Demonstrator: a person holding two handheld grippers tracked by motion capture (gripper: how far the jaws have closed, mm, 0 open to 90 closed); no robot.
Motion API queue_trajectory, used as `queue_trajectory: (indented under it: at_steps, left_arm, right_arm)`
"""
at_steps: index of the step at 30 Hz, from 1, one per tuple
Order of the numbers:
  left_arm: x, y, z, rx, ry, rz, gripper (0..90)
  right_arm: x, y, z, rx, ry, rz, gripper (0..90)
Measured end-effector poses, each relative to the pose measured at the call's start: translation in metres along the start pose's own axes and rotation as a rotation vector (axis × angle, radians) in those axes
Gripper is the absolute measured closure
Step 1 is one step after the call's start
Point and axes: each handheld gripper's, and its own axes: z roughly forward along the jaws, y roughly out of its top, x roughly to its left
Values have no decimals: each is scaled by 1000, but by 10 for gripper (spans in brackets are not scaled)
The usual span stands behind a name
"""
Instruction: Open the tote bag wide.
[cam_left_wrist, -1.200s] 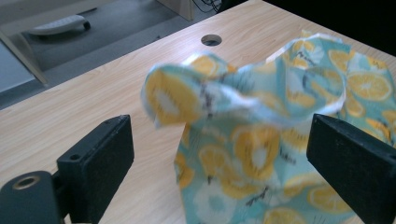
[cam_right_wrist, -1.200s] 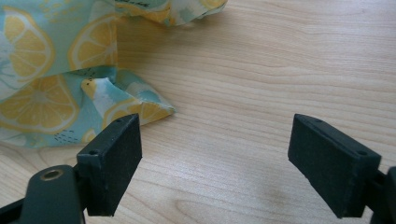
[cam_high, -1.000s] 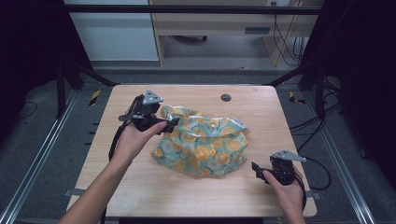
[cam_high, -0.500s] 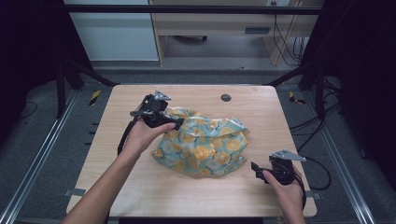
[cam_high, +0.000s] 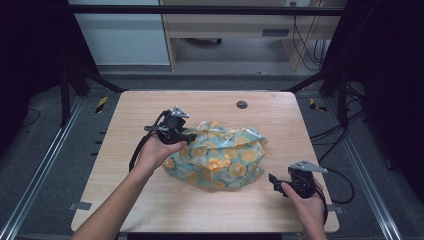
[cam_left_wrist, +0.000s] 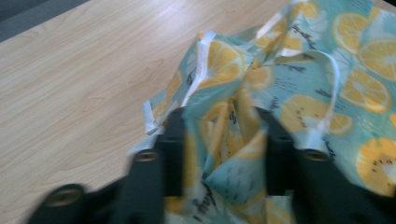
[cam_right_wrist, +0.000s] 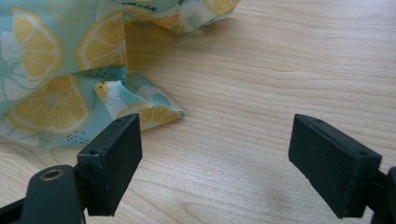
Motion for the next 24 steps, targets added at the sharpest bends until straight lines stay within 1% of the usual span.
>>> queue_trajectory:
  at_steps: [1, 2, 3, 4, 5, 6, 7, 8, 9, 10, 11, 13, 14, 15, 16, 17, 21, 22, 23, 24]
  left_arm:
    - [-2, -1, 0, 1, -2, 6, 697]
    - [-6, -2, -1, -3, -12, 23, 799]
    - [-8, -3, -1, -5, -19, 29, 831]
    - [-8, -3, -1, -5, -19, 29, 853]
    - [-13, -4, -3, -16, -27, 41, 869]
    - [-13, -4, -3, -16, -27, 41, 877]
    - [-15, -5, -4, -22, -30, 49, 881]
    - [-18, -5, -7, -31, -29, 60, 881]
    - [-24, -6, -14, -63, -36, 73, 886]
    - [-28, -6, -19, -78, -44, 82, 886]
    - [-28, -6, -19, -78, -44, 82, 887]
    - [-35, -7, -29, -102, -59, 104, 887]
    - [-39, -8, -33, -119, -68, 105, 887]
    - [-45, -11, -42, -141, -83, 121, 888]
    - [-45, -11, -42, -141, -83, 121, 888]
    - [-48, -13, -45, -149, -91, 130, 888]
    - [-59, -26, -56, -167, -125, 145, 888]
    - [-64, -32, -60, -174, -129, 159, 888]
    - [-64, -32, -60, -174, -129, 159, 889]
    - [-67, -36, -62, -178, -134, 164, 889]
  right_arm:
    - [0, 0, 0, 0, 0, 0, 175]
    - [0, 0, 0, -3, -2, -4, 179]
    - [1, 0, 0, -3, -2, 1, 179]
    - [0, 1, -1, -9, -4, -6, 180]
    - [1, 1, -2, -8, -5, 1, 181]
    - [1, 1, -2, -8, -5, 1, 181]
    - [1, 1, -2, -15, -12, -10, 181]
    - [1, 1, -2, -15, -12, -10, 181]
    - [1, 1, -2, -15, -14, -13, 181]
    - [1, 1, -3, -15, -14, -14, 182]
    - [1, 1, -3, -15, -14, -14, 182]
    - [2, 2, -3, -18, -16, -13, 183]
    - [2, 2, -3, -20, -22, -18, 184]
    - [2, 2, -4, -25, -25, -19, 190]
    - [2, 2, -4, -25, -25, -19, 190]
    - [3, 3, -5, -33, -28, -26, 192]
    - [5, 7, -10, -65, -34, -28, 201]
    - [6, 9, -12, -81, -51, -42, 209]
    - [8, 12, -14, -91, -51, -46, 215]
    - [8, 12, -14, -91, -51, -46, 215]
